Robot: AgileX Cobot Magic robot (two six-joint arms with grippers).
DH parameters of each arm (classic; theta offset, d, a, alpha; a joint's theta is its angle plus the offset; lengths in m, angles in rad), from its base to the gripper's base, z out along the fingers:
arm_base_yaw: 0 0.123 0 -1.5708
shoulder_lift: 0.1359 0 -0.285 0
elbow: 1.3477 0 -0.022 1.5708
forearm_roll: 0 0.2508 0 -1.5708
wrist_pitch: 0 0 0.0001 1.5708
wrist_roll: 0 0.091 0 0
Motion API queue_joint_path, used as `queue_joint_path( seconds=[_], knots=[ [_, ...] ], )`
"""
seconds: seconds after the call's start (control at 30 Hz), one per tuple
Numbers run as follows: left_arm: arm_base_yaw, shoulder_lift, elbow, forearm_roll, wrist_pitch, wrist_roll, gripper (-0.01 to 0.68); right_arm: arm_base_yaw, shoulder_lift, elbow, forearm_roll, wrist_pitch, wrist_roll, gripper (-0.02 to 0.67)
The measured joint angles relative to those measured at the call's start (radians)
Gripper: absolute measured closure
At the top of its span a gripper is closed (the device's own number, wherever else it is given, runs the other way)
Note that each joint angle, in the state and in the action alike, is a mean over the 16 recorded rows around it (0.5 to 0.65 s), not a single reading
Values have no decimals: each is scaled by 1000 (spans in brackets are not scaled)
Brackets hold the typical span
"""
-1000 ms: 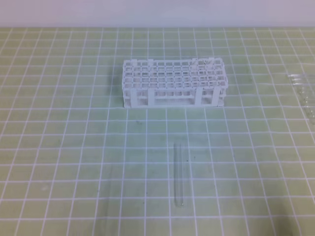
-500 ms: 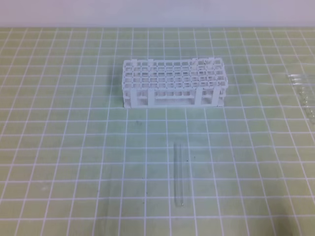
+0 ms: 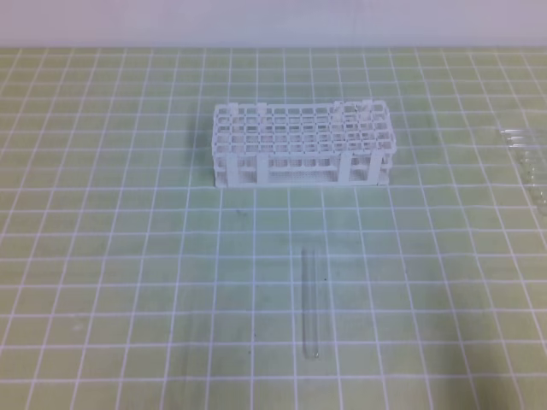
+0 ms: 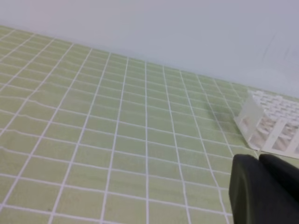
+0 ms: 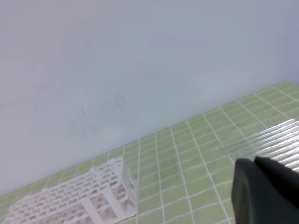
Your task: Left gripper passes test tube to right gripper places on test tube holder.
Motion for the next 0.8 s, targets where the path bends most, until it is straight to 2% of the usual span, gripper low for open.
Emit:
queue_joint_path(
  seconds=[0.17,0.4,0.6,0.8],
  knots=[
    [0,0,-1,-23,-13,-34,669,0,0,0,58,-43,1,665],
    [0,17,-47,-62,-15,-65,672,0,22,-60,88,20,2,665],
    [0,139,-158,-95,33,-49,672,0,142,-209,59,182,2,665],
    [-2,365,-341,-126,182,40,672,0,341,-416,8,401,-1,665]
  ],
)
